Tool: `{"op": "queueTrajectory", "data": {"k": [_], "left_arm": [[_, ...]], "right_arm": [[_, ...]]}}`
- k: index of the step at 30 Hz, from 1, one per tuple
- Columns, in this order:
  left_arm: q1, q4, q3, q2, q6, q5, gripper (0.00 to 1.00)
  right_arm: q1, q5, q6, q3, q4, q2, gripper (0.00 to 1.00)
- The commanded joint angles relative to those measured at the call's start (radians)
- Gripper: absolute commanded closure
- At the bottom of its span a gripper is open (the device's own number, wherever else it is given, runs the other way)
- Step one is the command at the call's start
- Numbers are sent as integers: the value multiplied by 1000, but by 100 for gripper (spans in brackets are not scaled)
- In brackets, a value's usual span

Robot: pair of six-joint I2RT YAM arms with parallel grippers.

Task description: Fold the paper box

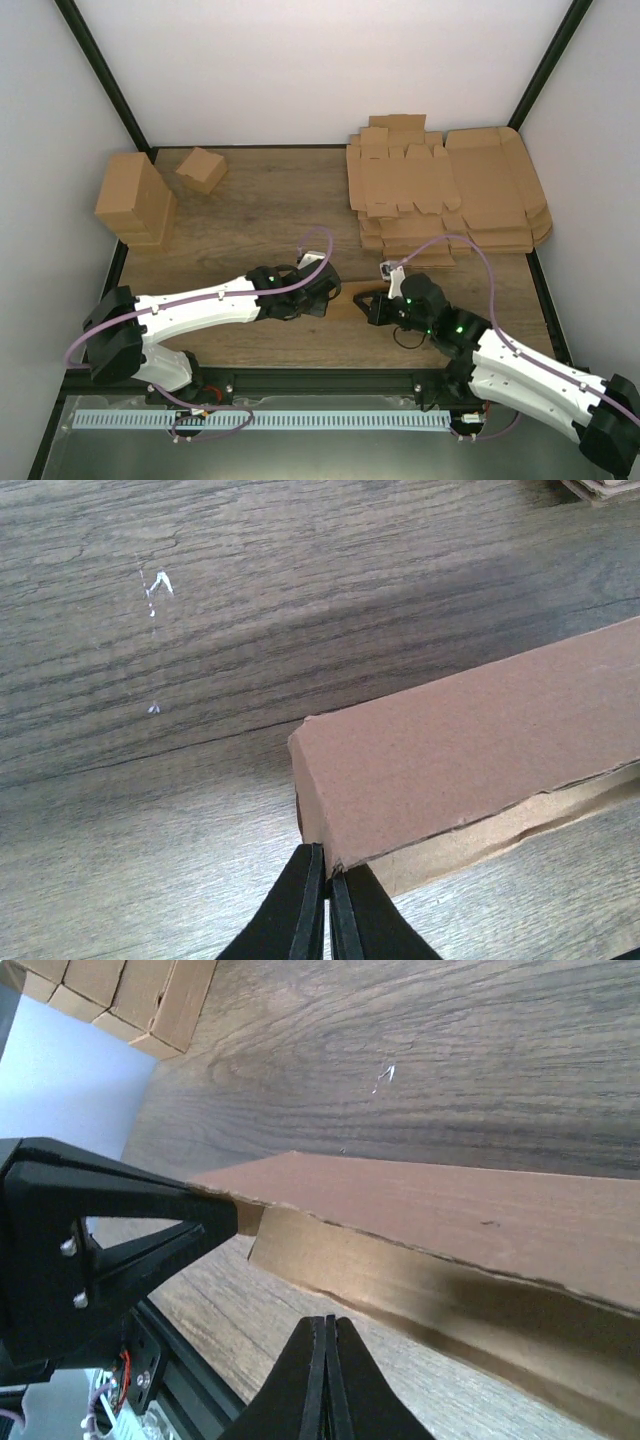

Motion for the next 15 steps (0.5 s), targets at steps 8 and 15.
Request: {"op": "queueTrajectory", "data": {"k": [8,15], "left_arm": [[3,2,-5,9,8,2,96],[3,-5,-11,-12,4,0,96]], "right_arm": [[10,105,23,20,102,81,99],[9,122,31,16,107,105,99]]}}
